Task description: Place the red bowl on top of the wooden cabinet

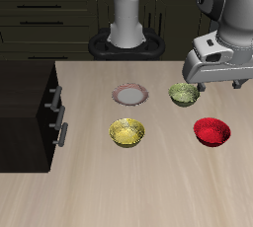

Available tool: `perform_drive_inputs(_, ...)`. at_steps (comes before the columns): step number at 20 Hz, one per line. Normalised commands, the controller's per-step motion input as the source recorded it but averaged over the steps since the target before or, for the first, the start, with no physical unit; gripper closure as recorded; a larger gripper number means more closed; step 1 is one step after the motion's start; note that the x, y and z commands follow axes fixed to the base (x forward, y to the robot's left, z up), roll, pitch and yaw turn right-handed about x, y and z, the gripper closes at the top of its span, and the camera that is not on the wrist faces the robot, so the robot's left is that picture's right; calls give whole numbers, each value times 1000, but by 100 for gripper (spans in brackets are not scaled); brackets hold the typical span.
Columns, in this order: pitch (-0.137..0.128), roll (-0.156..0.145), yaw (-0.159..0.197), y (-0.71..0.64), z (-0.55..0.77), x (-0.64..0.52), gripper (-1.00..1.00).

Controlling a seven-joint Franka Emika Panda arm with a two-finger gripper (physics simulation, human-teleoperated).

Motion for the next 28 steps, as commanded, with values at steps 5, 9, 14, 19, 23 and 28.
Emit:
perform_drive_inputs(5,6,-39,9,-139,-96,52,-100)
perform_drive_inputs(9,23,-30,-8,-114,-191,61,-100)
perform_drive_inputs(14,16,-5,14,-31,-206,27,-100)
perform_drive_inputs(19,40,24,-17,191,-297,13,-100)
perform_drive_inputs(23,37,46,-54,222,-174,-53,-100)
perform_drive_inputs(28,20,-7,1,-40,-183,39,-100)
